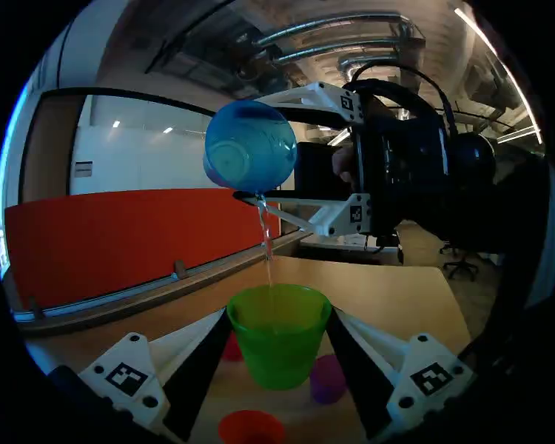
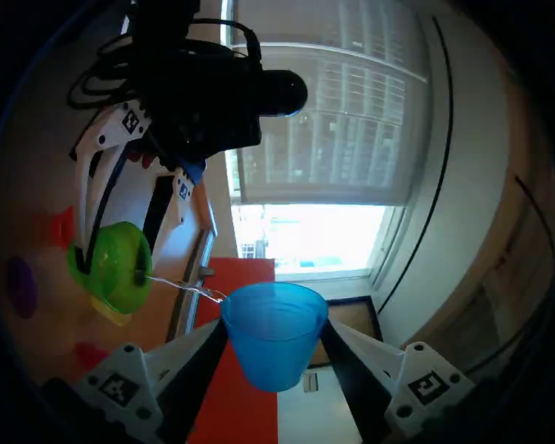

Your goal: Pour water

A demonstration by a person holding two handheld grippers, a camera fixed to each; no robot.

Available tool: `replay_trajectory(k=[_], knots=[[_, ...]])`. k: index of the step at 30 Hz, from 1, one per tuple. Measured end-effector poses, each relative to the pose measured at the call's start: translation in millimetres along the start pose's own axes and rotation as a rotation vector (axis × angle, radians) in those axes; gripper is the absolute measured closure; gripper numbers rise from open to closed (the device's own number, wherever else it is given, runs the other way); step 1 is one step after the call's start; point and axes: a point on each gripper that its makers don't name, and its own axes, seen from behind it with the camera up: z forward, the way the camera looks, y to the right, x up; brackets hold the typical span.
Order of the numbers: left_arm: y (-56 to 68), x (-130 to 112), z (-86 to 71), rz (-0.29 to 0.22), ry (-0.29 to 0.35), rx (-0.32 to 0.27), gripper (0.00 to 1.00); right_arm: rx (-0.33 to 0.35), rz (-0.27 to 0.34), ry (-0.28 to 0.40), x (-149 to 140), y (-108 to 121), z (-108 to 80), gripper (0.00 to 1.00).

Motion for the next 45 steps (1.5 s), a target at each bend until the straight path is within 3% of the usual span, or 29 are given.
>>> replay_trajectory(k=[15, 24, 33, 45], knots=[[-2.3, 1.8, -0.1, -0.001, 0.006, 0.008, 0.13, -0.002, -0.002, 0.007, 4.4, -0.9, -0.5, 0.10], [-3.1, 0.3, 0.4, 0.000, 0.004, 0.010, 0.13, -0.006, 0.072, 0.014, 4.6, -1.1, -3.5, 0.10], [-4.9, -0.2, -0.9, 0.002, -0.002, 0.016, 0.12, 0.003, 0.270, 0.023, 6.2, -5.2, -8.6, 0.10], [-7.3, 3.0, -2.8, 0.007, -0.005, 0.026, 0.12, 0.014, 0.599, -0.001, 2.2, -8.7, -14.5, 0.10]])
